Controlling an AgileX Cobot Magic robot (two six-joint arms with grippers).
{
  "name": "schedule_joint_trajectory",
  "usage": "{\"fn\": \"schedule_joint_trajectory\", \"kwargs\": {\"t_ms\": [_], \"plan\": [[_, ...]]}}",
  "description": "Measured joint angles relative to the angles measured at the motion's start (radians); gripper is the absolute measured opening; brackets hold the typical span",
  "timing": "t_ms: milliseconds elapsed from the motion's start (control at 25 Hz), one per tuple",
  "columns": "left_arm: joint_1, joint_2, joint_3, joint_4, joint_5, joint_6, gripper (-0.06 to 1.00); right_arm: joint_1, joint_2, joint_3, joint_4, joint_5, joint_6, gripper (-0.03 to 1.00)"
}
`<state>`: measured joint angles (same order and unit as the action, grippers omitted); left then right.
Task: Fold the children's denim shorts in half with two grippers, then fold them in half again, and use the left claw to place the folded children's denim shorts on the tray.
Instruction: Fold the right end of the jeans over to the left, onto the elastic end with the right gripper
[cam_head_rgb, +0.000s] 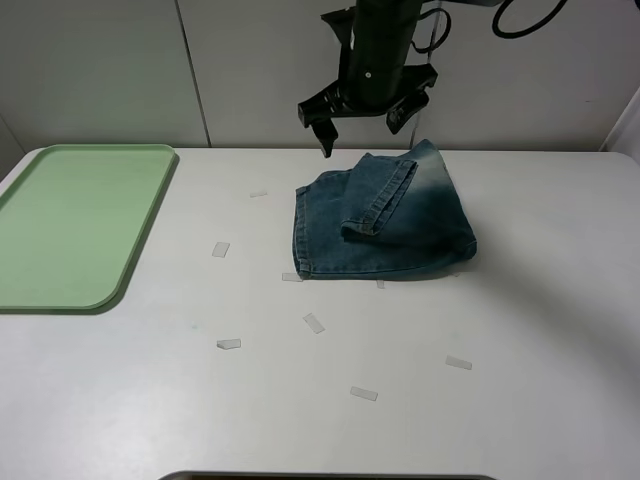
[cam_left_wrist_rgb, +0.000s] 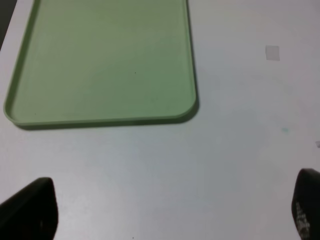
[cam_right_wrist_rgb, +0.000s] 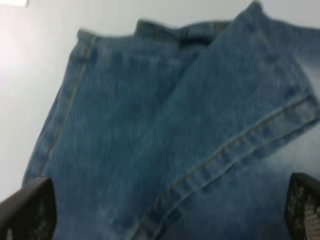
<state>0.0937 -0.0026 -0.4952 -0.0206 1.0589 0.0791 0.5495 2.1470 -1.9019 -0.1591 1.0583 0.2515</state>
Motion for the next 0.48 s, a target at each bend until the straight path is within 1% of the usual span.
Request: {"fn": "schedule_joint_trajectory", "kwargs": {"t_ms": [200, 320, 480], "plan": [[0.0, 0.0, 0.0, 0.0, 0.0, 0.0, 0.92, -0.098, 0.001, 0.0, 0.048, -0.075, -0.036, 0.69], [0.0, 0.0, 0.0, 0.0, 0.0, 0.0, 0.92, -0.142, 0.021, 0.0, 0.063, -0.085, -0.059, 0.69], [0.0, 0.0, 0.0, 0.0, 0.0, 0.0, 0.92, -0.175, 0.077, 0.0, 0.067, -0.094, -0.09, 0.69]]}}
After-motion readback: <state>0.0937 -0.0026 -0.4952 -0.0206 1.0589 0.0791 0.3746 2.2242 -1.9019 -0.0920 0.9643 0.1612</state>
